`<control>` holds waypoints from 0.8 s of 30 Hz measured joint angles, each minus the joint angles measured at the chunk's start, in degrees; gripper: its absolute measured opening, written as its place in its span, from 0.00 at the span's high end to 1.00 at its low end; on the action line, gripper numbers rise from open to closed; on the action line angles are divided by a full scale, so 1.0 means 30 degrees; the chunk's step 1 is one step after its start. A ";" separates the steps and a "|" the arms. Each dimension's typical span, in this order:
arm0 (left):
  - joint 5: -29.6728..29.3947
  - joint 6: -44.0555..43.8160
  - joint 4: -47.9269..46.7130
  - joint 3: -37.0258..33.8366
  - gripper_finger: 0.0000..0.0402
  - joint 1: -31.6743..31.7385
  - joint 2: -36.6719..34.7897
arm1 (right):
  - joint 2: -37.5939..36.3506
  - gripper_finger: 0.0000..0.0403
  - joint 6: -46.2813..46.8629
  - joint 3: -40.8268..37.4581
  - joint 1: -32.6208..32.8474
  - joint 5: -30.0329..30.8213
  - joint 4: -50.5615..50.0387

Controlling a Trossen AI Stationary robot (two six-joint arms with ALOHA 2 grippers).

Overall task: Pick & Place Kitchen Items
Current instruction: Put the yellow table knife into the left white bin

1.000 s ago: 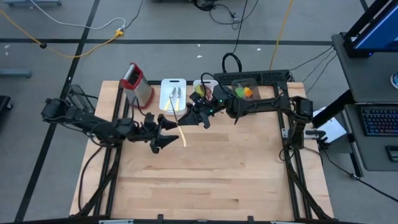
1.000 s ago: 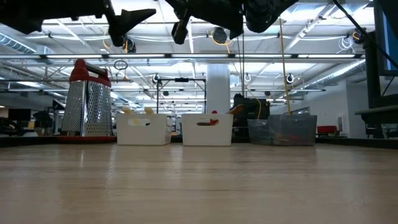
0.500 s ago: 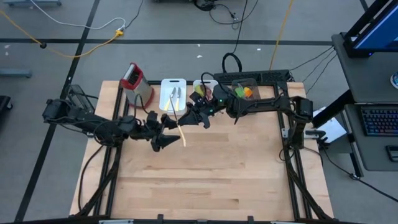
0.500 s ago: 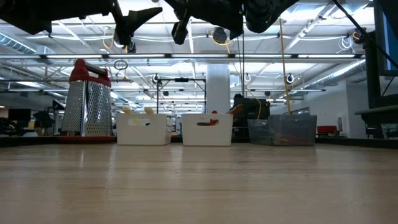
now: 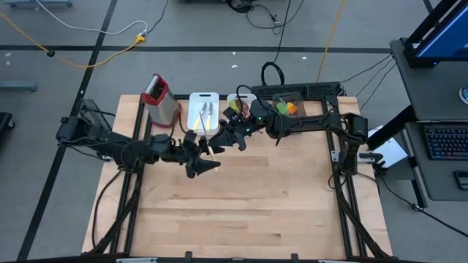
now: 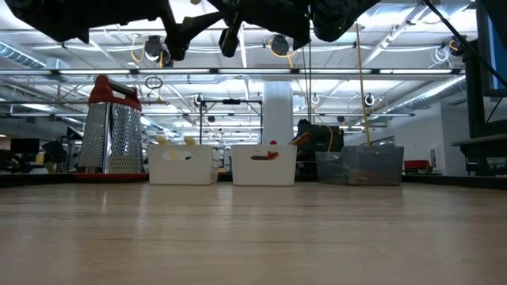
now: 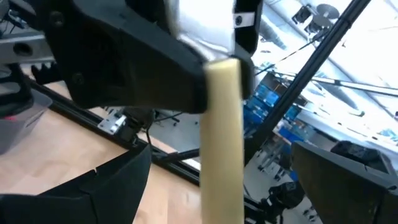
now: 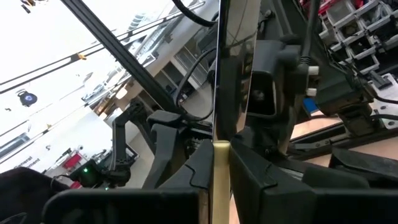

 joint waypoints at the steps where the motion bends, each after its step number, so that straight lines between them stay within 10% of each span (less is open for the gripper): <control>1: -0.0003 -0.0169 -0.0020 0.0000 0.03 0.0000 0.0000 | 0.0000 0.95 -0.0006 0.0000 0.0000 0.0000 0.0004; 15: -0.0205 -0.1924 0.0329 0.0000 0.05 0.0248 -0.0007 | 0.0000 0.95 0.0067 0.0000 0.0000 -0.0051 -0.0067; 24: -0.0204 -0.2718 -0.0805 0.0000 0.43 0.0311 -0.0007 | 0.0000 0.95 0.0137 0.0000 0.0000 -0.0066 -0.0067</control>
